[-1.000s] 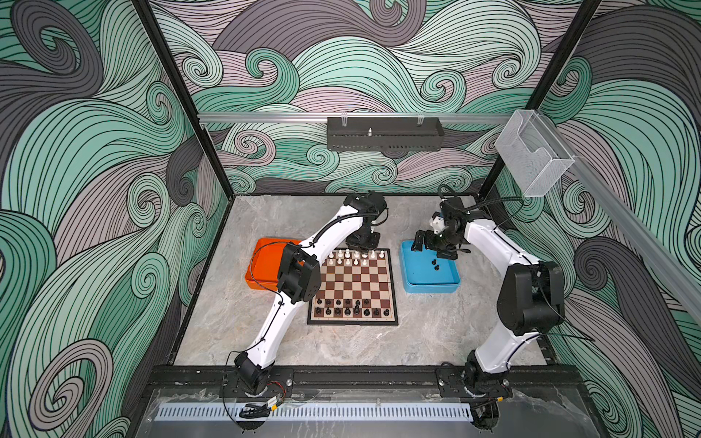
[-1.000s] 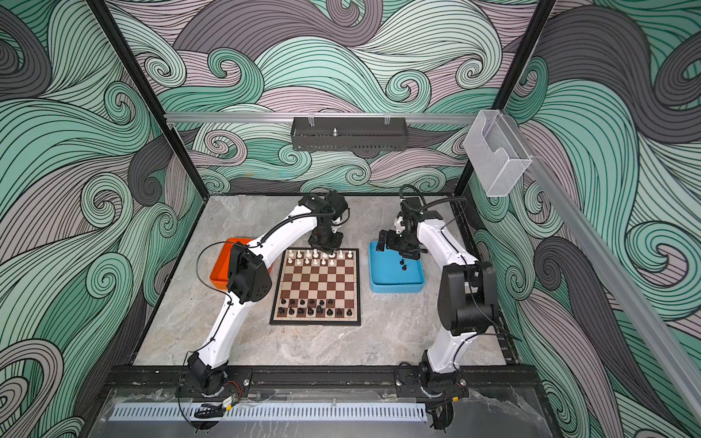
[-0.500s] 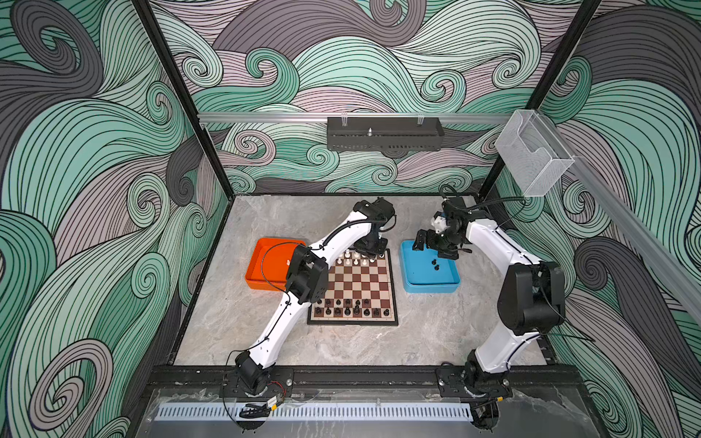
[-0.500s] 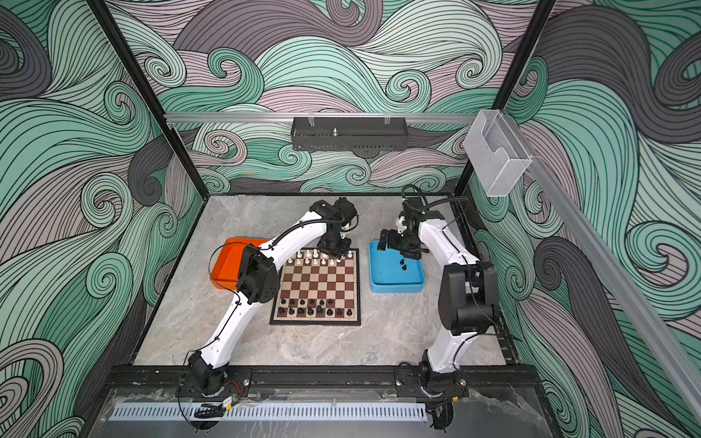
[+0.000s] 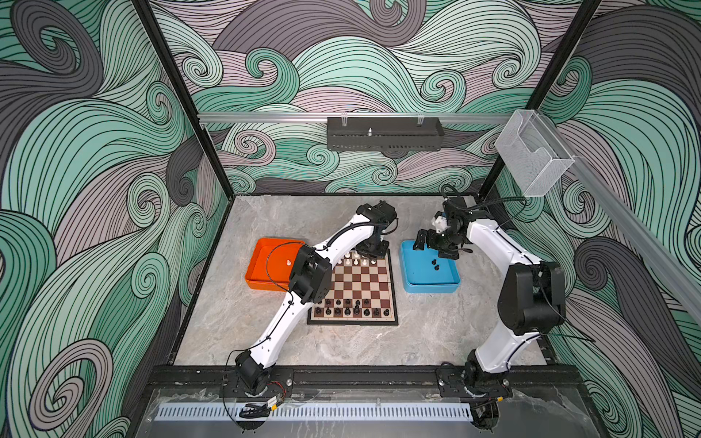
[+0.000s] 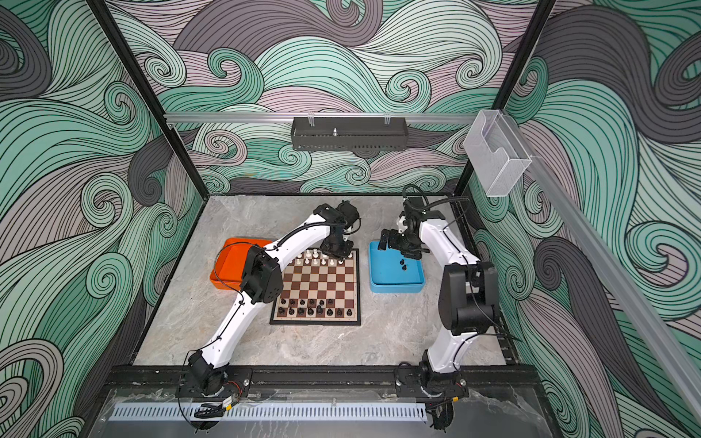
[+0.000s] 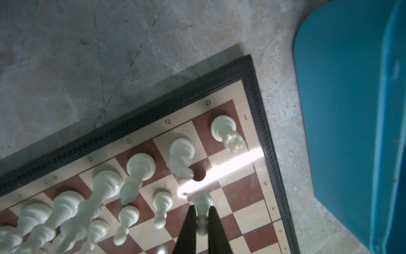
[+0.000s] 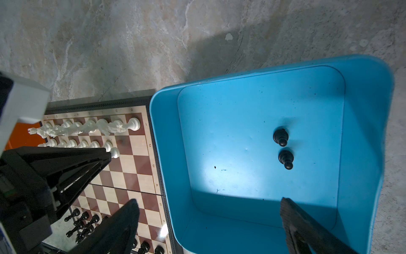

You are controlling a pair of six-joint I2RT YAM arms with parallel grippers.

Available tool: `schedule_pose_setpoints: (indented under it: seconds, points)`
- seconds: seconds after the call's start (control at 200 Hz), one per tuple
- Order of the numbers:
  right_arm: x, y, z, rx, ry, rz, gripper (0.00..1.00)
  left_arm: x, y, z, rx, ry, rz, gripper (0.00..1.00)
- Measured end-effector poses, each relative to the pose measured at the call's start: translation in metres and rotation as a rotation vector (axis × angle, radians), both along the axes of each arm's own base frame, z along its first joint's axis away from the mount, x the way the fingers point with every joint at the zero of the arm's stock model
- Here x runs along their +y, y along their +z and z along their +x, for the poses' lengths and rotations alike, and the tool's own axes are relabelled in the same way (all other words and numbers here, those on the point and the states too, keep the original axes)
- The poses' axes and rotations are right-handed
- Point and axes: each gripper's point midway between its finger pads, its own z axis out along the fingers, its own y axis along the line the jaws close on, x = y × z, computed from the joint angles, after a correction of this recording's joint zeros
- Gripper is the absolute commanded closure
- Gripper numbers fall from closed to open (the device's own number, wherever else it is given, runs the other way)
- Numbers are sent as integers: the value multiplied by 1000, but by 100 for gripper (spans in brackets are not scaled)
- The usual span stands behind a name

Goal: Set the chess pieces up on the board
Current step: 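Lower the white pawn onto its empty square in the white pawn row, then open the left gripper and move it back over the orange tray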

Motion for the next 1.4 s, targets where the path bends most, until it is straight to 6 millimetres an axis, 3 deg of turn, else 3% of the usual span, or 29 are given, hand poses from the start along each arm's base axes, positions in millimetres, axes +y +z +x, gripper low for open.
schedule_pose_setpoints:
  seconds: [0.676,1.031,1.181,1.321,1.401]
  points:
    - [0,0,0,0,-2,5,0,-1,-5,4,-13,11,2,79]
    - [0,0,0,0,-1,8,0,-1,0,5,-20,15,-2,66]
    - [0,0,0,1,-2,8,0,-2,37,7,-77,12,-43,55]
    - [-1,2,0,-4,-6,5,0,7,108,11,-212,30,-99,31]
    - [-2,3,0,-9,-9,0,0,20,145,12,-284,56,-119,25]
